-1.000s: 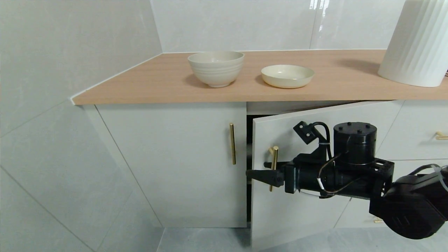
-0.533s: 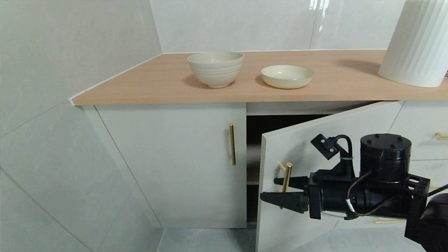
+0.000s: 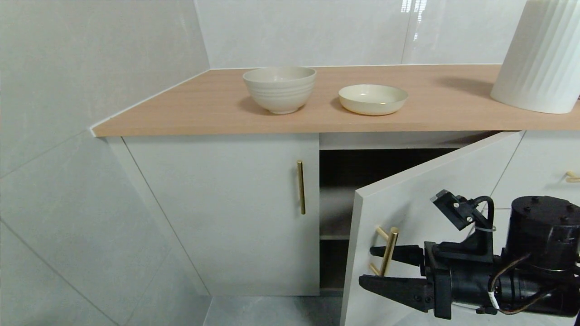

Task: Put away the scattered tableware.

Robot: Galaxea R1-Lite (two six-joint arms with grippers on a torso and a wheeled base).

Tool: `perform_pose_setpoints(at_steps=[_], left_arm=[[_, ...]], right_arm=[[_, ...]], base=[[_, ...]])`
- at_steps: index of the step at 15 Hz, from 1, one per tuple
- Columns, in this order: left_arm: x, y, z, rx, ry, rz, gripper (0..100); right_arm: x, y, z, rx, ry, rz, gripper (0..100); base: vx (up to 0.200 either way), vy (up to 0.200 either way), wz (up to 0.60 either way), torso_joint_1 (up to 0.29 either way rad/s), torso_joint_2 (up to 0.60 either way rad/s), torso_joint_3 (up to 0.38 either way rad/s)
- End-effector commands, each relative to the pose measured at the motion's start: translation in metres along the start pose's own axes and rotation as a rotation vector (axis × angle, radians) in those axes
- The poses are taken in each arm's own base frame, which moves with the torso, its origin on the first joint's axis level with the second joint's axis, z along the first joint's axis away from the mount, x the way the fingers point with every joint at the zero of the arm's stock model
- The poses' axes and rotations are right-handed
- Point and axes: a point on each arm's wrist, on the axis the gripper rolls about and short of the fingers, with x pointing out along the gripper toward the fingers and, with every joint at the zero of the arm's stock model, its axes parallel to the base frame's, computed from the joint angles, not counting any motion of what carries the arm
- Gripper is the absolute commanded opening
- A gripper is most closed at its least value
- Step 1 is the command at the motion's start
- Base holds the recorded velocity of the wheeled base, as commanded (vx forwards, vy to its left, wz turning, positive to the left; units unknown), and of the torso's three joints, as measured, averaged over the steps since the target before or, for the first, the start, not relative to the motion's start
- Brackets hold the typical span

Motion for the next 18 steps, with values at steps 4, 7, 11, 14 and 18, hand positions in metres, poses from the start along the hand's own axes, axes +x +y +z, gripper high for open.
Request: perform_pose_setpoints(at_steps=[4, 7, 11, 14, 18], left_arm=[[0.101, 0.016, 0.046, -0.08, 0.259, -0.292, 0], [0.153, 0.006, 0.037, -0.095, 0.349, -0.429, 0], [0.236, -0.021, 0.0, -0.183, 0.413, -0.538, 0], [0.282, -0.058, -0.037, -0.276, 0.408, -0.635, 0], [0.32, -0.112, -0.063, -0.317, 0.389, -0.772, 0]], right_arm=[[-0.01, 0.009, 0.004, -0.023, -0.031, 0.012, 100], [-0.012, 0.008, -0.002, -0.013, -0.015, 0.005, 100], [-0.011, 0.005, -0.01, 0.005, 0.018, 0.0, 100], [-0.011, 0.004, -0.01, 0.009, 0.024, 0.008, 100], [-0.01, 0.004, -0.01, 0.01, 0.024, 0.005, 100]], base=[[0.0, 0.0, 0.0, 0.0, 0.0, 0.0], [0.0, 0.0, 0.0, 0.0, 0.0, 0.0], [0.0, 0.0, 0.0, 0.0, 0.0, 0.0], [0.0, 0.0, 0.0, 0.0, 0.0, 0.0], [0.0, 0.0, 0.0, 0.0, 0.0, 0.0]])
